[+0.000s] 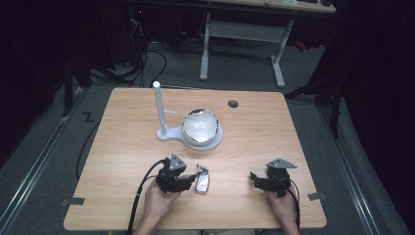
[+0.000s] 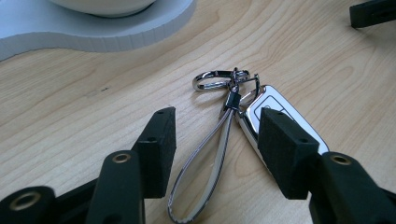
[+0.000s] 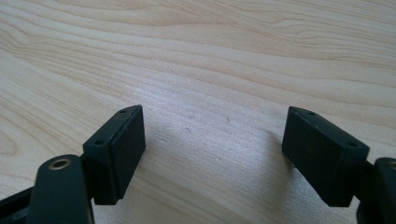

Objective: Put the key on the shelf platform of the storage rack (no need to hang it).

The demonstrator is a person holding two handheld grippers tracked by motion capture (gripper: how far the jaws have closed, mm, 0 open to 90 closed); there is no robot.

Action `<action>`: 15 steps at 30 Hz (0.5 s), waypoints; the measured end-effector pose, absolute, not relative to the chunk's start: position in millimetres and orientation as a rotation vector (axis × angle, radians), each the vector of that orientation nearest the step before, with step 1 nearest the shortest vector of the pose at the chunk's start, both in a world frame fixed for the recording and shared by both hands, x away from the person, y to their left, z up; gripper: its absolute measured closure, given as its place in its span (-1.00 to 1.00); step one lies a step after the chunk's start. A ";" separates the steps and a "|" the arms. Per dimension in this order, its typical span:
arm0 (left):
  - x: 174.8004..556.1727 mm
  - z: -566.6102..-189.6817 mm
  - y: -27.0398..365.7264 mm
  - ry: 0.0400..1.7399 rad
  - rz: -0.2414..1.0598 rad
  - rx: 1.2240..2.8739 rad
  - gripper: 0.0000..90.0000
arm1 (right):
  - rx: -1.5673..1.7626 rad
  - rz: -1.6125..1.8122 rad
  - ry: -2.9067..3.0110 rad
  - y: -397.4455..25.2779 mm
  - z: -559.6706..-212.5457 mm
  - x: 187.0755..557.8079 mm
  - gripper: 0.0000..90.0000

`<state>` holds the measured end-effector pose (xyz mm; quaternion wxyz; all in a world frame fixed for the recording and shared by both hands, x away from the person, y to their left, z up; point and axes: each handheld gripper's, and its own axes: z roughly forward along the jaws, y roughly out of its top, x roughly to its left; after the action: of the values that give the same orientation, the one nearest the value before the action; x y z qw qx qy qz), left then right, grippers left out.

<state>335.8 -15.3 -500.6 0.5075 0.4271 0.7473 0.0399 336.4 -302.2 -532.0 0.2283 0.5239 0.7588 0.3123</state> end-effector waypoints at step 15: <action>345.9 -513.6 -28.3 1.807 0.117 1.058 0.22 | 1.433 0.862 2.094 -302.3 -532.0 336.3 -0.48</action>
<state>345.9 -28.3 -513.6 0.4990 0.4373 0.7467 0.0482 336.3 -302.3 -532.0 0.2290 0.5206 0.7605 0.3133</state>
